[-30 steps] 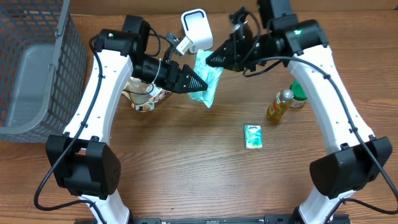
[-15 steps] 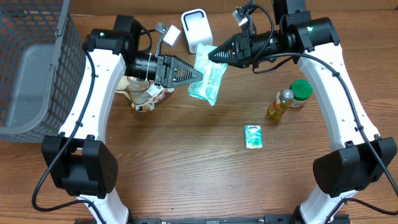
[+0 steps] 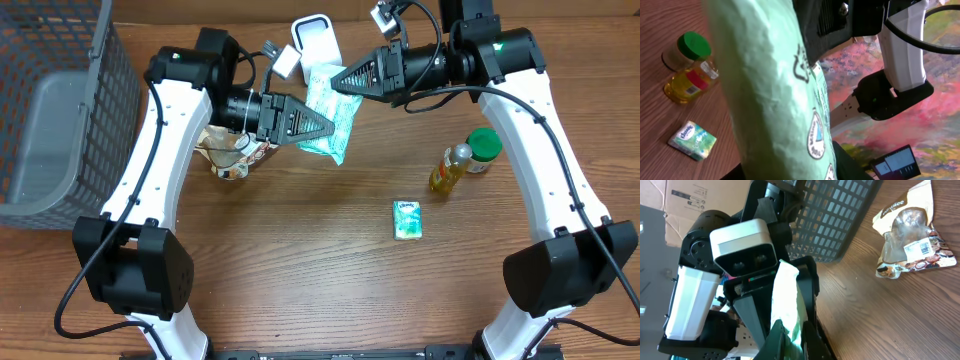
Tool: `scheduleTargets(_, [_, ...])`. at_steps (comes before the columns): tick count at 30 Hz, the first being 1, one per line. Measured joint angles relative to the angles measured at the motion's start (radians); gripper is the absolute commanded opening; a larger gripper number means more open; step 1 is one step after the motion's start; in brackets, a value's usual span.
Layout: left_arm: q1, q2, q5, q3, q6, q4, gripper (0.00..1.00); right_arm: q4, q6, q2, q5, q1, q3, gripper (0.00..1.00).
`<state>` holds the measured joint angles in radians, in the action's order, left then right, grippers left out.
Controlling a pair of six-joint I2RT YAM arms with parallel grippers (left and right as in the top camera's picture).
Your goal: Scan the item barcode
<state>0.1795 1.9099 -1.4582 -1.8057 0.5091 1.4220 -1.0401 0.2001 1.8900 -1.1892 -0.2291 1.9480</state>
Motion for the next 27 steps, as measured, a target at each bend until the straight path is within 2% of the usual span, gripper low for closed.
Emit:
scheduleTargets(5, [0.0,0.0,0.023,0.0,0.0,0.005,0.2,0.007,-0.004,0.0,0.007,-0.003,0.0,0.04])
scheduleTargets(15, [0.0,0.0,0.058,0.0,0.0,0.01,0.2,0.005,-0.01,0.0,0.046,-0.01,-0.006,0.04])
scheduleTargets(16, [0.0,0.0,0.06,0.0,0.0,0.01,0.18,0.005,-0.011,0.0,0.048,-0.011,-0.006,0.07])
scheduleTargets(17, [0.0,0.0,0.063,0.0,0.0,0.01,0.13,0.006,-0.011,0.0,0.05,-0.011,-0.006,0.15])
scheduleTargets(19, [0.0,0.0,0.069,0.0,0.0,0.011,0.04,0.008,-0.016,0.0,0.058,-0.013,-0.006,0.41])
scheduleTargets(20, [0.0,0.0,0.08,0.0,0.002,0.018,0.04,0.019,-0.015,0.0,0.073,-0.013,-0.006,0.51])
scheduleTargets(21, [0.003,0.0,0.091,0.0,0.004,0.022,0.04,0.028,-0.016,0.0,0.087,-0.01,-0.006,0.56])
scheduleTargets(25, [0.015,0.0,0.117,0.0,0.007,0.023,0.04,0.029,-0.015,0.0,0.137,-0.001,-0.006,0.63])
scheduleTargets(27, [0.016,0.0,0.139,0.0,0.008,0.023,0.04,0.029,-0.015,0.0,0.172,-0.001,-0.006,0.73])
